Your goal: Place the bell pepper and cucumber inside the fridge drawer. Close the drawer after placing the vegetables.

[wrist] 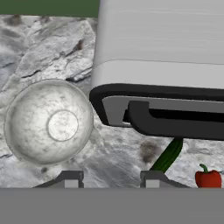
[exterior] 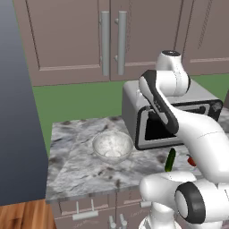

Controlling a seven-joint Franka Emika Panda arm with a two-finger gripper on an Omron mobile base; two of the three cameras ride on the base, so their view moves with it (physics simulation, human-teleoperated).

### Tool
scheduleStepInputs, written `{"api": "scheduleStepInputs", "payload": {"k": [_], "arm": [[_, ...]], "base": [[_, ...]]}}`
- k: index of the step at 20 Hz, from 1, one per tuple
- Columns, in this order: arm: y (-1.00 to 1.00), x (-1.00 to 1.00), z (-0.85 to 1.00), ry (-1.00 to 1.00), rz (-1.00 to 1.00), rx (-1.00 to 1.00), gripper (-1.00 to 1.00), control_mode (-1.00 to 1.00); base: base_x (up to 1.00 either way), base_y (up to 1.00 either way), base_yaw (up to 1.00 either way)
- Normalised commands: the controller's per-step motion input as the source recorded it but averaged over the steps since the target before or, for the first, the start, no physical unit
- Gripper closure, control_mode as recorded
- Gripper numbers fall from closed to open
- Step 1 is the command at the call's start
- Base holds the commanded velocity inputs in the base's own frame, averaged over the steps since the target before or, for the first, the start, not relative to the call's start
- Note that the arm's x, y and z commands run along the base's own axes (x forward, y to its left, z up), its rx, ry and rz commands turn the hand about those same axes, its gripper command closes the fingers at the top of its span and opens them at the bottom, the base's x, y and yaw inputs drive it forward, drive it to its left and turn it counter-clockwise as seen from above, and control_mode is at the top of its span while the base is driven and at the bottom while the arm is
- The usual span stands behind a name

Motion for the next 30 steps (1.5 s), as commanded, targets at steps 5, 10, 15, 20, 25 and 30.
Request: {"api": "scheduleStepInputs", "payload": {"k": [5, 10, 15, 20, 25, 30], "arm": [[0.02, -0.64, -0.07, -0.07, 0.0, 0.0, -1.0, -1.0], [-0.26, -0.6, -0.96, 0.01, -0.12, -0.01, -1.0, -1.0], [-0.64, -0.45, -1.0, 0.19, -0.19, 0.01, -1.0, -1.0], [-0.7, -0.02, -0.91, 0.19, -0.14, 0.05, -1.0, -1.0], [-0.27, 0.37, -0.62, 0.08, -0.06, 0.01, -1.0, -1.0], [0.0, 0.58, -0.44, 0.0, -0.08, 0.0, -1.0, -1.0]], "base": [[0.0, 0.0, 0.0], [0.0, 0.0, 0.0], [0.0, 0.0, 0.0], [0.0, 0.0, 0.0], [0.0, 0.0, 0.0], [0.0, 0.0, 0.0]]}}
